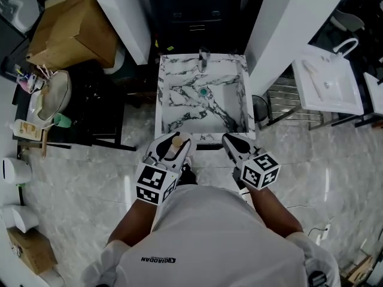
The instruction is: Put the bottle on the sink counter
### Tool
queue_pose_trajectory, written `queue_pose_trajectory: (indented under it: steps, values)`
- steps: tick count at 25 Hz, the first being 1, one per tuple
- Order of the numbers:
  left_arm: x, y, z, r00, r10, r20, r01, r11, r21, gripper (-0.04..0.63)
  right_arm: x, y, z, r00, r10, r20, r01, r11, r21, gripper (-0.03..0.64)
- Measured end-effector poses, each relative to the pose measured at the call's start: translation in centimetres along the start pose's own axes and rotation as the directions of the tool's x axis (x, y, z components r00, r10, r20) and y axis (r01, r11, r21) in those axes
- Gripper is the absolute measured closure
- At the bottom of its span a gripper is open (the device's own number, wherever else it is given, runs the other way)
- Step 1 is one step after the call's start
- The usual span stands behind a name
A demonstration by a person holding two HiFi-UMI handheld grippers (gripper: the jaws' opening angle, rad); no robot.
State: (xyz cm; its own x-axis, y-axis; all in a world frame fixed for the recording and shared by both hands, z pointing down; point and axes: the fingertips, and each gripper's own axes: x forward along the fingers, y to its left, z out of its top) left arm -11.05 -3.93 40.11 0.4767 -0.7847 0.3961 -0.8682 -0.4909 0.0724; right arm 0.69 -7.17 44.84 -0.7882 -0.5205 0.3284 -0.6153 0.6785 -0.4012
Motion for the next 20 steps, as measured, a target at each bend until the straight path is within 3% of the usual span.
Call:
queue_pose_trajectory:
  steps: [20]
  values:
    - [6.8, 15.0, 2.3, 0.993, -0.116, -0.027, 0.117, 0.993, 0.03, 0.453, 13.8, -3.3, 5.5, 0.993, -0.121, -0.001, 0.121, 0.993, 0.017, 0.575]
